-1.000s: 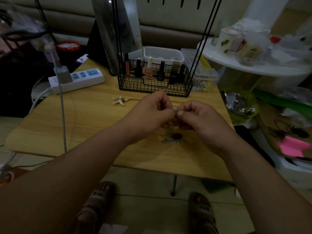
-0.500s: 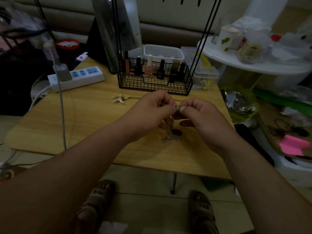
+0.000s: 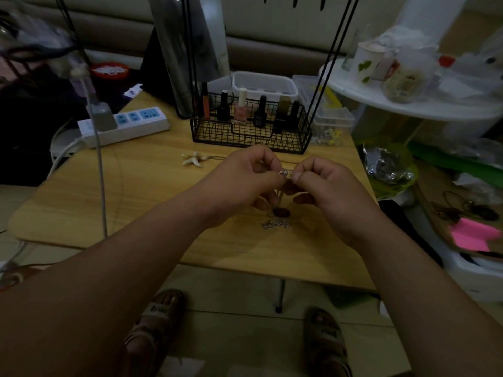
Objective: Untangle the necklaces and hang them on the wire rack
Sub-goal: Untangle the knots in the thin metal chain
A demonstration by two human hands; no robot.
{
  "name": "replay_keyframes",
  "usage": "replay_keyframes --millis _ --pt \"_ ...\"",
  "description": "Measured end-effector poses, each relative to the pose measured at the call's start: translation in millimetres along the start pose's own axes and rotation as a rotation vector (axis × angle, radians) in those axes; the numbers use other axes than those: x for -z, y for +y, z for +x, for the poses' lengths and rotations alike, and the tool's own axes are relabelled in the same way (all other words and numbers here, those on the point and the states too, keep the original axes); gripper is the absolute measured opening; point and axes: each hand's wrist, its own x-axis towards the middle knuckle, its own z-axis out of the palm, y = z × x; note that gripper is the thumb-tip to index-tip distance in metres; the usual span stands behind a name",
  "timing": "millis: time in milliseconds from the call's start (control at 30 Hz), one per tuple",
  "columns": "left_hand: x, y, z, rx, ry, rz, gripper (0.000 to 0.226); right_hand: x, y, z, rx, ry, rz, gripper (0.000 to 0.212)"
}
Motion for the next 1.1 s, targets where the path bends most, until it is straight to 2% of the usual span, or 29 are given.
replay_keyframes --millis 167,300,533,767,967,1100 --pt "-3.1 1.3 -1.7 0.074 -0.065 -0.018 0.004 -0.9 1.4 2.1 -0.007 -0.011 0.035 0.009" --pt "-0.1 1.2 -0.7 0.067 -0.073 0.013 0.003 -0.6 2.4 4.7 -0.003 -0.018 0.031 0.009" --pt "3.8 -1.0 2.2 0.049 -0.064 0.009 0.005 -2.5 0.7 6.0 -0.08 -0.031 0.093 0.019" --pt "1.9 -1.6 1.9 -0.023 0.025 0.128 0.008 -4.2 -2.9 2.9 -0.114 -0.06 0.001 0.036" --pt "0.0 -2.6 1.2 -0.061 -0.005 0.178 0.014 -4.3 -2.9 0.8 -0.029 0.026 -0.074 0.014" --pt "0.9 -3.7 1.3 -0.092 0.017 0.264 0.003 -5.7 -1.0 0.7 -0.038 0.044 -0.11 0.013"
